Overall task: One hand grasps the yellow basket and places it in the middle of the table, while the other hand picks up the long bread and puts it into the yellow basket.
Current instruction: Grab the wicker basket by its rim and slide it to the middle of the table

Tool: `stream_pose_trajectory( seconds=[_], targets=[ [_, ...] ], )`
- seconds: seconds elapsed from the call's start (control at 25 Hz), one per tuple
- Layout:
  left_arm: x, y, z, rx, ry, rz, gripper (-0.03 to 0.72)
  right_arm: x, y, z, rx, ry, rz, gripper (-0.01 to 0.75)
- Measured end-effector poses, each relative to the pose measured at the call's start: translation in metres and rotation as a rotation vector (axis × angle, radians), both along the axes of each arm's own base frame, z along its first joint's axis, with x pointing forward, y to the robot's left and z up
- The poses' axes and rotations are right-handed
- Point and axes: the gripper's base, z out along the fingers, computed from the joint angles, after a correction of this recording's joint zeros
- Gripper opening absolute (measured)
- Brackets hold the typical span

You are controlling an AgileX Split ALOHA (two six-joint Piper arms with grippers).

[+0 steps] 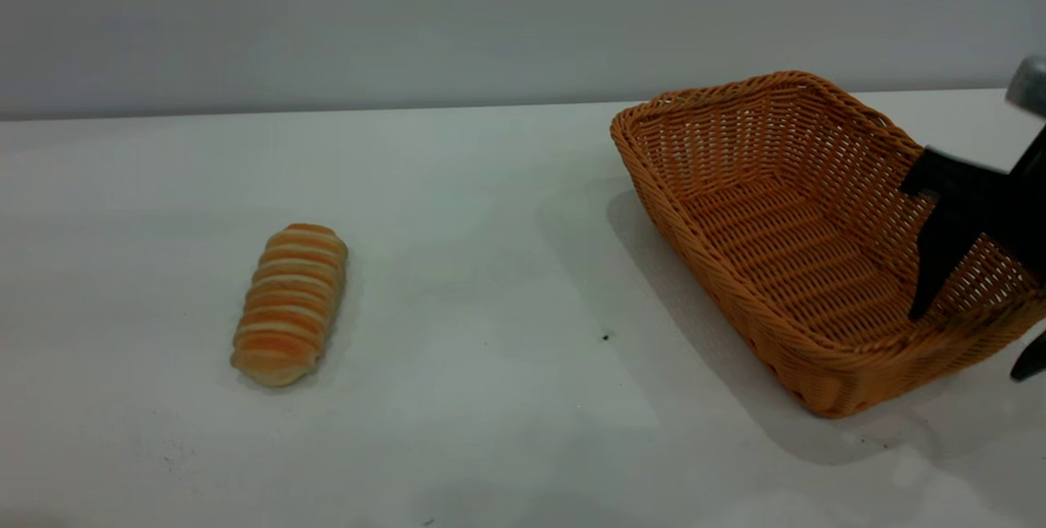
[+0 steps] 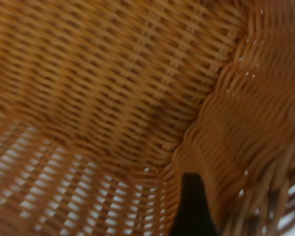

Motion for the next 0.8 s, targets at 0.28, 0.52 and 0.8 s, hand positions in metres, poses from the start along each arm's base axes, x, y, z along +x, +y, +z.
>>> stream_pose_trajectory(
  seconds=[0.28,0.52,0.8],
  targets=[
    [0.000,0.000,0.000,0.000,0.001,0.000,0.490,0.006,0.001,-0.021,0.012,-0.023,-0.020,0.364],
    [0.000,0.000,0.000,0.001,0.005,0.000,0.490,0.014,0.001,-0.023,0.005,-0.074,-0.008,0.063],
    [-0.001,0.000,-0.001,0.002,0.013,0.000,0.490,0.022,0.004,-0.018,-0.016,-0.073,0.124,0.046]
  ],
)
